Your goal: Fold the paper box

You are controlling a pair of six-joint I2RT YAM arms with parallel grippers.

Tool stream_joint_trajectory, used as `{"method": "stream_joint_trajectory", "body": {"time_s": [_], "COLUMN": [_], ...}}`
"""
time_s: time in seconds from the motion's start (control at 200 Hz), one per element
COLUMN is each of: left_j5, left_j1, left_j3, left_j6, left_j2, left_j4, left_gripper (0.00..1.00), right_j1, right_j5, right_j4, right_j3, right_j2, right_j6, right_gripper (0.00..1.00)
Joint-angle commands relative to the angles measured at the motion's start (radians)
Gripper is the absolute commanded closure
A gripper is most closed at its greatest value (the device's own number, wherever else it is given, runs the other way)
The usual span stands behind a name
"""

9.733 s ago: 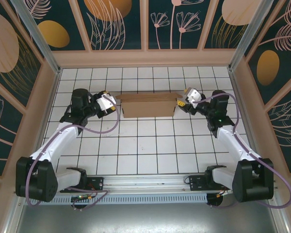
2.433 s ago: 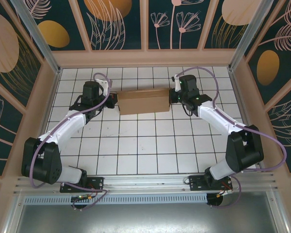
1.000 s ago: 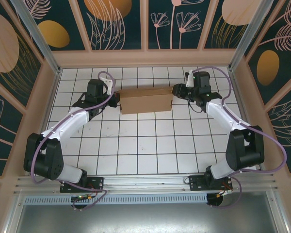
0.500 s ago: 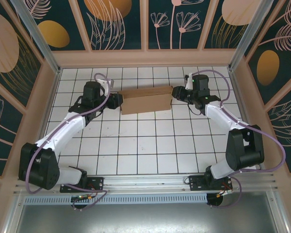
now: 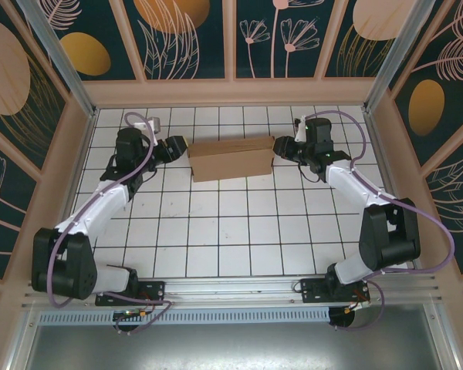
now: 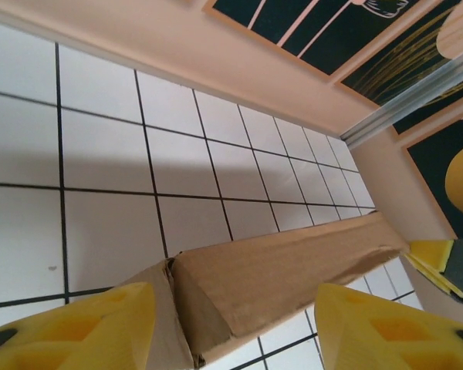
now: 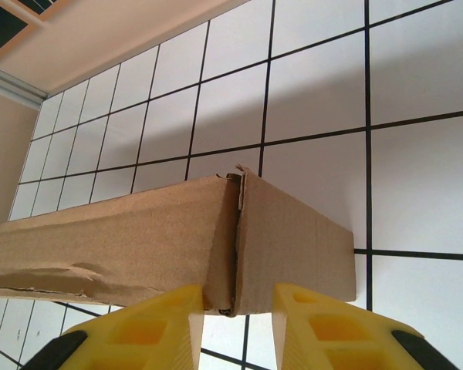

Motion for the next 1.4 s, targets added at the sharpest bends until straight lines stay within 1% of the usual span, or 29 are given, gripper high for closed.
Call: {"method": "stream_joint_trajectory", "body": {"time_s": [0.0,0.1,0.305,0.445,0.636,0.886,1.036,1.141,1.206,1.396], "left_j5": [0.044,0.089,0.083,0.054,-0.017,-0.058,-0.07,-0.07,-0.074,-0.07], "left_j1": [0.003,0.003,0.002,0.0,-0.019,-0.025,-0.025,-0.025,-0.024,-0.025], "left_j3": [0.006,-0.03,-0.103,-0.186,-0.259,-0.291,-0.263,-0.245,-0.239,-0.23], "left_j6": [-0.088,-0.139,-0.146,-0.179,-0.172,-0.141,-0.107,-0.081,-0.073,-0.062], "left_j2": [0.055,0.087,0.122,0.131,0.141,0.158,0.167,0.175,0.179,0.183], "left_j4": [0.1,0.172,0.206,0.259,0.274,0.275,0.237,0.217,0.21,0.202], "left_gripper": [0.43,0.43,0.45,0.46,0.48,0.52,0.57,0.6,0.61,0.63], "right_j1": [0.014,0.014,0.016,0.013,0.015,0.016,0.011,0.006,-0.002,-0.026], "right_j5": [0.022,0.026,0.024,0.035,0.036,0.035,0.033,0.024,0.022,-0.025], "right_j4": [-0.063,-0.065,-0.052,-0.043,-0.016,-0.002,-0.036,-0.07,-0.078,-0.071], "right_j3": [0.028,0.029,0.012,-0.011,-0.063,-0.084,-0.035,0.018,0.046,0.109], "right_j2": [0.019,0.026,0.044,0.057,0.077,0.062,0.035,0.025,0.025,0.077], "right_j6": [-0.001,-0.006,-0.007,-0.011,0.003,0.006,-0.019,-0.052,-0.058,-0.051], "right_gripper": [0.71,0.71,0.71,0.71,0.71,0.71,0.65,0.58,0.54,0.5]}}
